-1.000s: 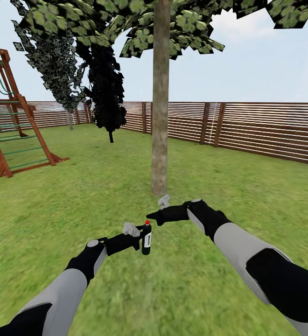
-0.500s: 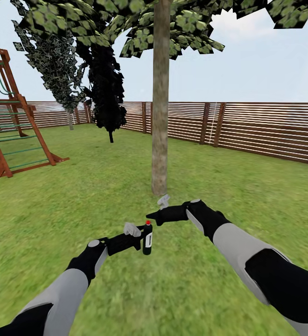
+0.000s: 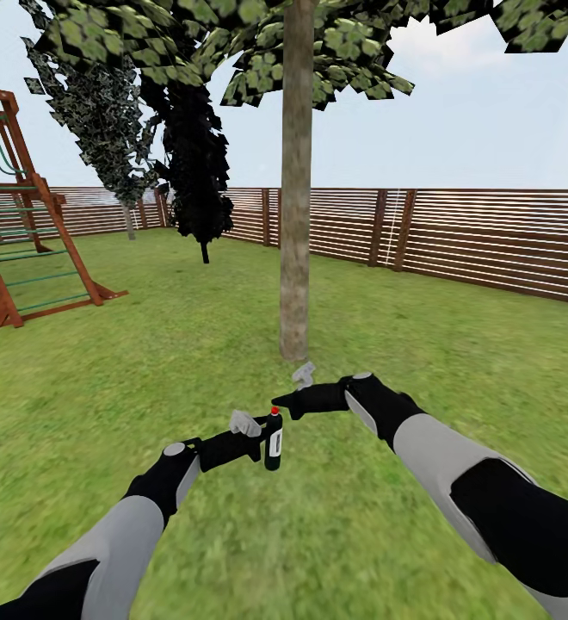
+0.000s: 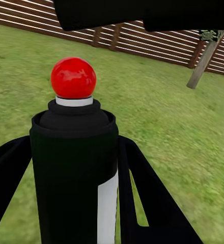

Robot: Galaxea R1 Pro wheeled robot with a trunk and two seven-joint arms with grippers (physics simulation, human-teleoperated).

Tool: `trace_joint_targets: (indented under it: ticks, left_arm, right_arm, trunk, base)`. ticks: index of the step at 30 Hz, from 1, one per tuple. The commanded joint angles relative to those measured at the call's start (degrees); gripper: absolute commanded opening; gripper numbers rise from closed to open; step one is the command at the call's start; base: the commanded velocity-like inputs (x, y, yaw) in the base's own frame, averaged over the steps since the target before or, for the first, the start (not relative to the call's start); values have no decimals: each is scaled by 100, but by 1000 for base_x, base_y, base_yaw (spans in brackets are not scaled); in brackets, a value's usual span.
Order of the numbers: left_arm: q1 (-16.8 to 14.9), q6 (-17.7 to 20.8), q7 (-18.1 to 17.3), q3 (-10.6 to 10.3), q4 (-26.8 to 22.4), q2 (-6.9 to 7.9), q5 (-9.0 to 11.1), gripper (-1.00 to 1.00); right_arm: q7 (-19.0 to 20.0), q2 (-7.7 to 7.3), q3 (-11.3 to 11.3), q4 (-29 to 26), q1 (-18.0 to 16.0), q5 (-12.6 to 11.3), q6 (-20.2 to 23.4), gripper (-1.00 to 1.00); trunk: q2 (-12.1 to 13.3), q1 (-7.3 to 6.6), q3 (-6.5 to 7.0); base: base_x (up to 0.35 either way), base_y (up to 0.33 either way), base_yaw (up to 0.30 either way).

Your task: In the garden, pick up the pesticide atomizer on the floor and spray pesticide onto both trees until each tree trunk is fully covered.

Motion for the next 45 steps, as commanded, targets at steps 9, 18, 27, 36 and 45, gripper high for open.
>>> trace_joint_targets:
  ticks: [9,18,27,36,45]
  left_arm:
    - [0,0,0,-4,-7,0,4,-100]
    - [0,0,0,-2,-9,0,4,-100]
    - [0,0,0,5,-3,0,4,-100]
    - [0,3,1395,44,80,24,7,-100]
    - [0,-870,4563,44,1036,15,34,-100]
  right_arm:
    - [0,0,-3,16,0,0,-8,-100]
    - [-52,-332,-43,5,-13,5,6,-100]
    - [-676,-1521,-71,-45,-51,0,27,100]
    - [-4474,-1898,-189,801,36,-90,-107,100]
    - [-5800,-1868,-209,2055,1586,-1336,-2428,100]
  trunk:
    - [0,0,0]
    - [0,0,0]
    - [0,0,0]
    - [0,0,0]
    - [0,0,0]
  base:
    - [0,0,0]
    - [0,0,0]
    - [0,0,0]
    - [0,0,0]
    - [0,0,0]
